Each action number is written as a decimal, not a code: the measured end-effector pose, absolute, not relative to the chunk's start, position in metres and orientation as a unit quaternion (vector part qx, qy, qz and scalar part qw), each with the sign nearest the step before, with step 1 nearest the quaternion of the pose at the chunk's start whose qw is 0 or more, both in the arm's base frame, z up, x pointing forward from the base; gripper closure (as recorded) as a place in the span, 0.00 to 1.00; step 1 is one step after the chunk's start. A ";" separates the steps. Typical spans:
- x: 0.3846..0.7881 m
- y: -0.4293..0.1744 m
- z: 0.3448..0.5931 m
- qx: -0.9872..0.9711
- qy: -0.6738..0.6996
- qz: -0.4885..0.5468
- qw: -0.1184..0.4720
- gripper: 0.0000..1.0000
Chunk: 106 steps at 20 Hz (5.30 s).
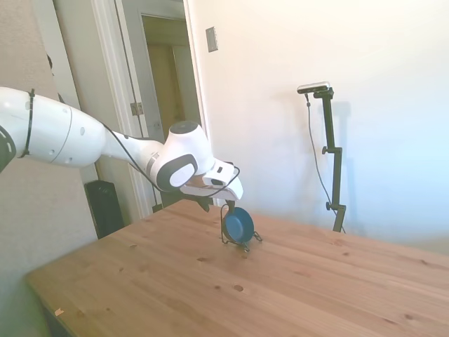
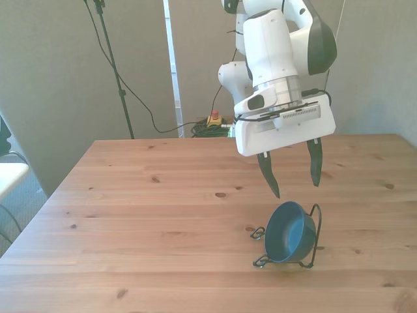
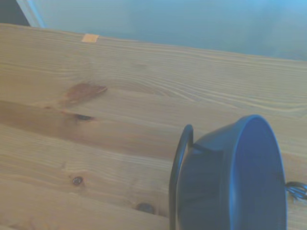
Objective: Unload the bowl
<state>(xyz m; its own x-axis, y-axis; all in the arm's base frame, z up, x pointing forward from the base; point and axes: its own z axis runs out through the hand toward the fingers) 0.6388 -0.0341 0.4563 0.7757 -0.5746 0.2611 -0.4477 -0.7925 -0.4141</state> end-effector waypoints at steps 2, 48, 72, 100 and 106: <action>0.645 -0.042 0.452 -0.933 0.261 -0.165 0.187 0.00; 0.715 -0.091 0.411 -0.932 0.189 0.017 0.308 1.00; 0.699 -0.132 0.465 -0.914 0.177 0.018 0.364 1.00; 0.493 -0.029 0.403 -0.987 0.123 0.037 0.101 1.00; 0.494 -0.026 0.399 -0.988 0.131 0.034 0.079 0.00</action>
<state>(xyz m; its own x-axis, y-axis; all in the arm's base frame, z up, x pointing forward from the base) 0.4939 -0.0262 0.3993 0.9632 -0.2539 -0.0883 -0.2647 -0.9530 -0.1473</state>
